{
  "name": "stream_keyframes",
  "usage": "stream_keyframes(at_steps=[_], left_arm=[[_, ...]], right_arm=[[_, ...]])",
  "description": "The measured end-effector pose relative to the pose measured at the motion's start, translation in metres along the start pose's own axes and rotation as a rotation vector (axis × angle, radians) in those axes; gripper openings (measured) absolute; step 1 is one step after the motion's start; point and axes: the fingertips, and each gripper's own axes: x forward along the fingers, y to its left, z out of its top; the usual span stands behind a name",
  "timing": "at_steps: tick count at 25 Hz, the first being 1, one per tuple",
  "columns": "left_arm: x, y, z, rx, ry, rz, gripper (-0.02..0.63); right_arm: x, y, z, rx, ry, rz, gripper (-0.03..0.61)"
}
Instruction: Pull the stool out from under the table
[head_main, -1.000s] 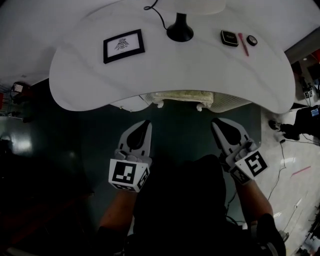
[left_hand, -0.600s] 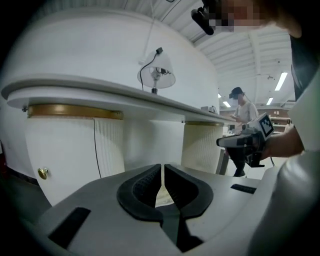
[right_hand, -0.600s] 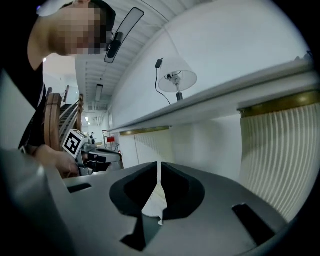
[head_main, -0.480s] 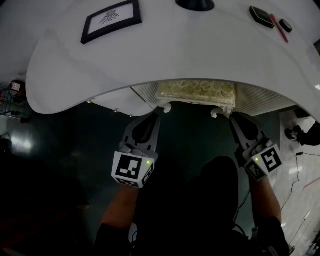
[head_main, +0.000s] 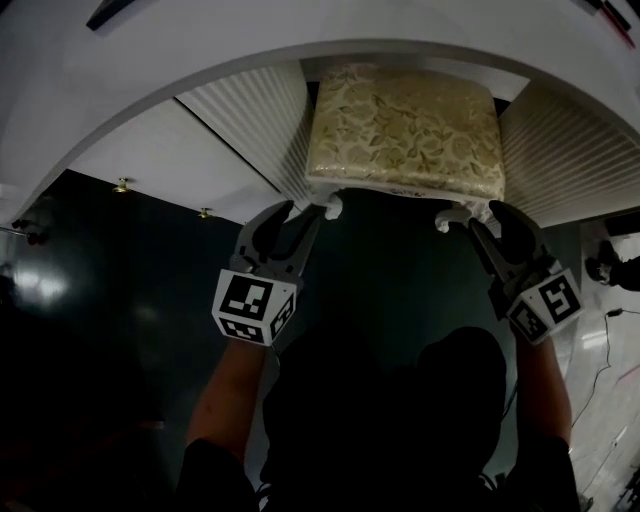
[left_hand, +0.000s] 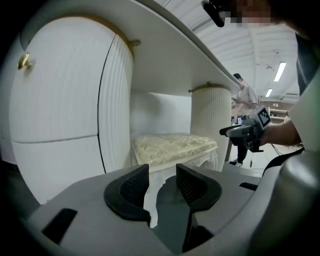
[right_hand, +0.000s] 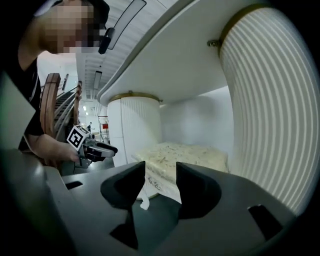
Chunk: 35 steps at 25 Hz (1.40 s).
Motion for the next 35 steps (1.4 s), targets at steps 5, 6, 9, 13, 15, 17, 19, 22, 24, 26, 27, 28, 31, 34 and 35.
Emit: stream_keyframes(at_steps=[5, 6, 9, 13, 15, 17, 19, 22, 24, 26, 27, 28, 31, 34, 35], left_arm=[[0.032, 0.018, -0.035, -0.003, -0.016, 0.025, 0.178], [0.037, 0.021, -0.039, -0.022, -0.016, 0.022, 0.186], [0.048, 0.027, -0.048, -0.058, -0.001, -0.001, 0.241], [0.066, 0.030, -0.063, -0.060, 0.048, -0.035, 0.308], [0.075, 0.030, -0.068, -0.047, 0.069, -0.045, 0.321], [0.082, 0.030, -0.071, -0.041, 0.081, -0.060, 0.324], [0.088, 0.028, -0.074, -0.032, 0.085, -0.077, 0.324], [0.094, 0.026, -0.078, -0.026, 0.088, -0.091, 0.324], [0.097, 0.025, -0.079, -0.029, 0.097, -0.097, 0.322], [0.099, 0.026, -0.080, -0.035, 0.104, -0.104, 0.322], [0.101, 0.027, -0.081, -0.041, 0.108, -0.106, 0.322], [0.103, 0.027, -0.082, -0.047, 0.113, -0.107, 0.322], [0.108, 0.026, -0.084, -0.049, 0.133, -0.095, 0.322], [0.106, 0.025, -0.084, -0.060, 0.135, -0.112, 0.318], [0.105, 0.025, -0.084, -0.059, 0.139, -0.121, 0.308]], right_arm=[[-0.001, -0.028, -0.039, 0.042, 0.010, -0.044, 0.186], [-0.003, -0.036, -0.046, 0.049, 0.014, -0.062, 0.194], [-0.005, -0.054, -0.071, 0.077, 0.027, -0.107, 0.220], [-0.008, -0.074, -0.098, 0.101, 0.030, -0.184, 0.224], [-0.010, -0.081, -0.107, 0.109, 0.040, -0.216, 0.225], [-0.008, -0.083, -0.116, 0.111, 0.059, -0.219, 0.225], [0.001, -0.084, -0.126, 0.112, 0.084, -0.209, 0.226], [0.014, -0.089, -0.137, 0.123, 0.115, -0.205, 0.232], [0.020, -0.093, -0.140, 0.128, 0.133, -0.209, 0.233], [0.027, -0.094, -0.143, 0.125, 0.165, -0.212, 0.233], [0.030, -0.095, -0.146, 0.118, 0.182, -0.214, 0.233], [0.032, -0.095, -0.149, 0.113, 0.193, -0.215, 0.233], [0.034, -0.096, -0.152, 0.123, 0.195, -0.210, 0.238], [0.035, -0.098, -0.152, 0.124, 0.181, -0.215, 0.238], [0.035, -0.098, -0.152, 0.125, 0.179, -0.216, 0.238]])
